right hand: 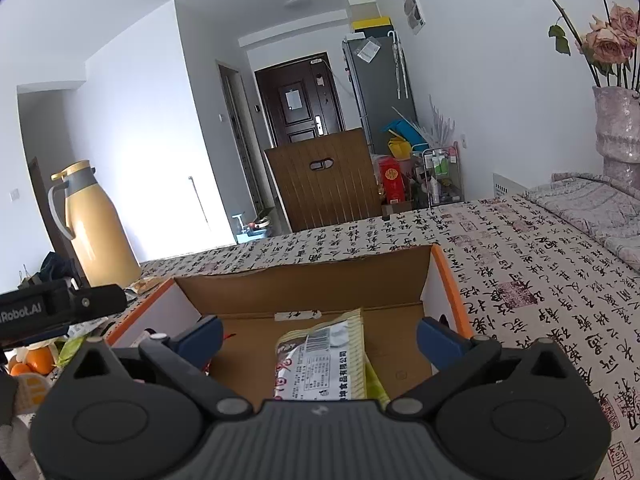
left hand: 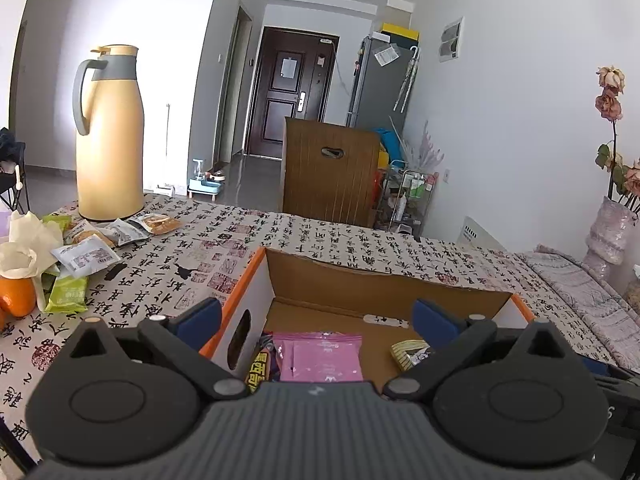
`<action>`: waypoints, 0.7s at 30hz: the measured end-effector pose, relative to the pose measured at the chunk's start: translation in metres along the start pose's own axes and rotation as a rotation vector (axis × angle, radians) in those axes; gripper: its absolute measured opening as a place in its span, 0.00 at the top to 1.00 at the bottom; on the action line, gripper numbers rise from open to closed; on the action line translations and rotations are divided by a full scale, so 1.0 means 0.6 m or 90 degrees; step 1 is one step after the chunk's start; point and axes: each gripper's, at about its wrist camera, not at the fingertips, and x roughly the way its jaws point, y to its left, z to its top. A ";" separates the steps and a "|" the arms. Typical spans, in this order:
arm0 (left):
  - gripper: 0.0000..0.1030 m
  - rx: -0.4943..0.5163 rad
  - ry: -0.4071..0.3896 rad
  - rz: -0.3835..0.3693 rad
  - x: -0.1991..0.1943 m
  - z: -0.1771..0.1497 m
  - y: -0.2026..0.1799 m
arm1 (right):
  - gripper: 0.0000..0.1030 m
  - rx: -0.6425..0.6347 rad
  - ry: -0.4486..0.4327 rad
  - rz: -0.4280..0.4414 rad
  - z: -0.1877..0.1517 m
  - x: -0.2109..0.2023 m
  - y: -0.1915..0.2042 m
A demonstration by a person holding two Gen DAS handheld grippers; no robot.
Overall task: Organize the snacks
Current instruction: 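Carry both packets into the cardboard box and open both tools, then move both tools back toward the remaining snacks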
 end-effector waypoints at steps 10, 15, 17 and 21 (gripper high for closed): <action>0.00 0.006 -0.034 0.004 -0.040 0.025 -0.018 | 0.00 -0.011 -0.028 -0.016 0.029 -0.036 0.008; 0.00 0.008 -0.054 0.002 -0.075 0.039 -0.022 | 0.00 -0.024 -0.042 -0.018 0.041 -0.069 0.017; 0.00 0.010 -0.061 0.000 -0.090 0.041 -0.024 | 0.00 -0.027 -0.048 -0.020 0.044 -0.083 0.017; 0.00 0.017 -0.072 -0.003 -0.123 0.041 -0.029 | 0.00 -0.029 -0.061 -0.020 0.047 -0.117 0.017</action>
